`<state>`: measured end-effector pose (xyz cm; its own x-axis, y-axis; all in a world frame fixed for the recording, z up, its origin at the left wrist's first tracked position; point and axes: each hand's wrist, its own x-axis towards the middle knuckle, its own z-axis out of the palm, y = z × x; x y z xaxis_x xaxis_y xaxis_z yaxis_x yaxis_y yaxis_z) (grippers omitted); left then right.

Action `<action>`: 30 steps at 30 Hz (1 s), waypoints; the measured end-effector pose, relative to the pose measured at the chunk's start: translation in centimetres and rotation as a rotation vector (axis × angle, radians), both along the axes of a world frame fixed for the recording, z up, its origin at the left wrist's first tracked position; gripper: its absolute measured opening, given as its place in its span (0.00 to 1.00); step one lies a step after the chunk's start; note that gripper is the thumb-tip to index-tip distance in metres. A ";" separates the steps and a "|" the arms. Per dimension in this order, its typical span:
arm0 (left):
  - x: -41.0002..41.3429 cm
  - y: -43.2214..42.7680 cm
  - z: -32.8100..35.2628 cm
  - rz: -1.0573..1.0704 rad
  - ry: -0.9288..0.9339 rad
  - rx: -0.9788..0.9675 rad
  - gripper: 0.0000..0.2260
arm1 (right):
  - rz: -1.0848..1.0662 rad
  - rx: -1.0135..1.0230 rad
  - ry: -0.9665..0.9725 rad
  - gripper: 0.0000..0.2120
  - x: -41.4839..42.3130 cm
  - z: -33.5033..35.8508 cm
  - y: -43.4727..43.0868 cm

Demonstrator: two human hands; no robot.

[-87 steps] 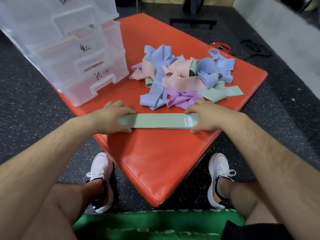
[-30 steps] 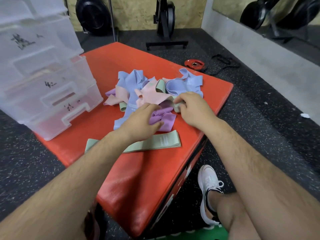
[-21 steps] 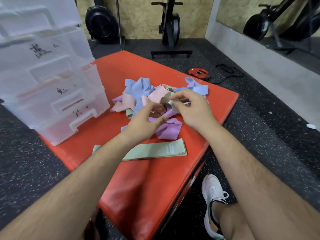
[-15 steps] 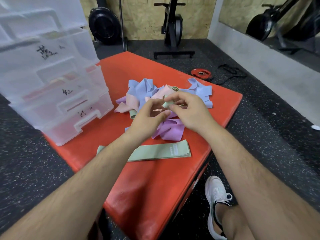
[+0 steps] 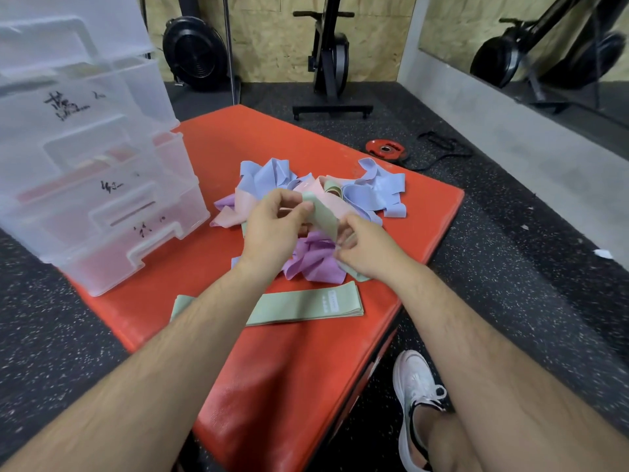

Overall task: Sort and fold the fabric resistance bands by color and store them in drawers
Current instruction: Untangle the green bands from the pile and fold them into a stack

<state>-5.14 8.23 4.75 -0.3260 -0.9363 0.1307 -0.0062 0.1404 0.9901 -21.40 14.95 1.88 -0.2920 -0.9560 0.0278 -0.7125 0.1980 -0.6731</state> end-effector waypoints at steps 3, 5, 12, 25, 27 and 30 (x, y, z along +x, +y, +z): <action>0.2 -0.4 0.6 0.016 0.101 0.037 0.01 | -0.043 0.009 0.070 0.04 -1.1 -1.0 -0.2; 0.4 -0.8 0.6 0.028 0.115 0.031 0.02 | -0.090 -0.067 0.022 0.04 -1.3 -0.6 -0.7; 1.0 -1.6 1.6 0.038 0.298 0.030 0.03 | -0.113 -0.044 0.193 0.19 0.2 -0.5 -1.9; 3.2 -3.9 2.2 0.146 0.331 0.035 0.02 | -0.160 -0.122 0.273 0.24 0.1 -0.5 -2.3; 3.0 -3.6 2.3 0.096 0.294 0.030 0.02 | -0.033 -0.234 0.151 0.25 2.0 0.7 -2.5; 2.8 -3.2 2.8 0.076 0.264 0.033 0.02 | 0.021 -0.298 -0.229 0.19 4.8 2.8 -2.8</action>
